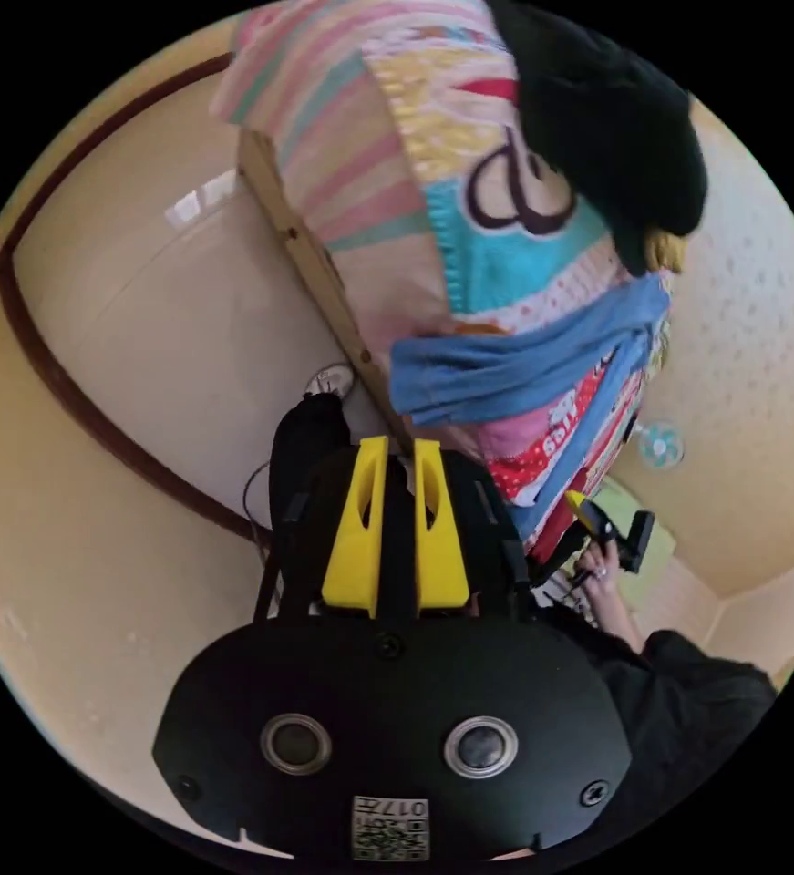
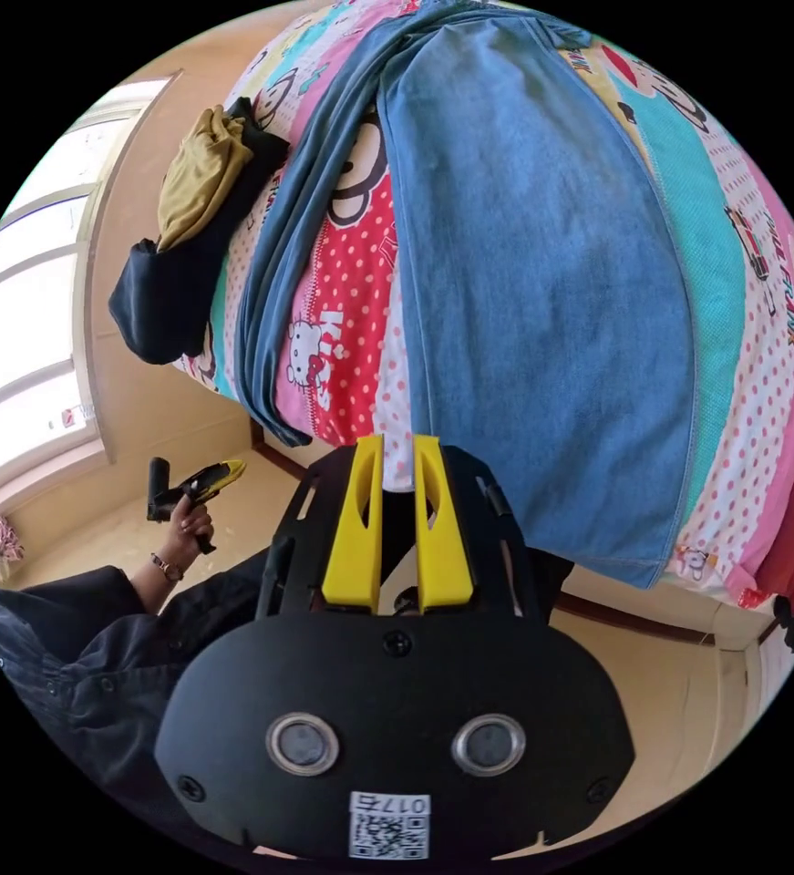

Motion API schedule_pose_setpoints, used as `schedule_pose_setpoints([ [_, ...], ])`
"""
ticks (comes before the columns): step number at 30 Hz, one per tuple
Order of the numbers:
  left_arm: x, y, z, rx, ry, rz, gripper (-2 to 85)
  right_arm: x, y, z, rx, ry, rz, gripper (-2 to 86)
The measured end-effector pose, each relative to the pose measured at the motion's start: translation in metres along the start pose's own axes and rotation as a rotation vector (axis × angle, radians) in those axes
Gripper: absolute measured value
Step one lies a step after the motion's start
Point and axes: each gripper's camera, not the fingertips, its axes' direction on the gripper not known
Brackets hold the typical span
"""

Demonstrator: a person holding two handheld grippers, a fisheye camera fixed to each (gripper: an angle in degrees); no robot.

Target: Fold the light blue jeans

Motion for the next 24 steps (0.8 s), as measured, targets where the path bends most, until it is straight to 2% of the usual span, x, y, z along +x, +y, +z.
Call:
schedule_pose_setpoints([
  [4, 0.144, -0.03, 0.032, 0.011, -0.204, 0.447, 10.9, 0.006, 0.011, -0.002, -0.02, -0.031, 0.015, 6.2],
  [6, 0.192, -0.043, 0.051, 0.047, -0.291, 0.579, 11.1, 0.004, 0.018, 0.0, -0.019, -0.066, 0.032, 6.0],
  [8, 0.221, -0.06, 0.081, 0.028, -0.393, 0.627, 9.9, -0.001, 0.032, 0.006, -0.013, -0.113, 0.053, 5.8],
  [9, 0.227, -0.075, 0.111, -0.052, -0.492, 0.599, 8.4, -0.003, 0.036, 0.008, -0.014, -0.122, 0.057, 5.8],
  [11, 0.234, -0.079, 0.133, -0.073, -0.603, 0.58, 5.5, -0.012, 0.051, 0.018, -0.033, -0.14, 0.062, 5.8],
  [13, 0.244, -0.068, 0.139, -0.205, -0.476, 0.581, 2.2, -0.021, 0.061, 0.024, -0.038, -0.141, 0.055, 6.0],
  [15, 0.247, -0.038, 0.129, -0.173, -0.418, 0.633, 1.8, -0.029, 0.071, 0.028, -0.023, -0.144, 0.039, 6.2],
  [17, 0.24, -0.013, 0.13, -0.216, -0.388, 0.658, 2.2, -0.034, 0.08, 0.036, -0.007, -0.151, 0.049, 6.7],
  [19, 0.214, 0.0, 0.138, -0.382, -0.311, 0.589, 4.8, -0.034, 0.081, 0.045, -0.02, -0.189, 0.082, 7.3],
  [20, 0.207, 0.002, 0.135, -0.376, -0.279, 0.577, 5.7, -0.036, 0.081, 0.049, -0.017, -0.217, 0.089, 7.6],
  [21, 0.194, 0.004, 0.121, -0.297, -0.239, 0.558, 6.0, -0.038, 0.081, 0.051, -0.013, -0.225, 0.086, 7.8],
  [24, 0.164, -0.003, 0.078, -0.024, -0.333, 0.463, 7.4, -0.055, 0.074, 0.058, -0.01, -0.203, 0.051, 8.8],
])
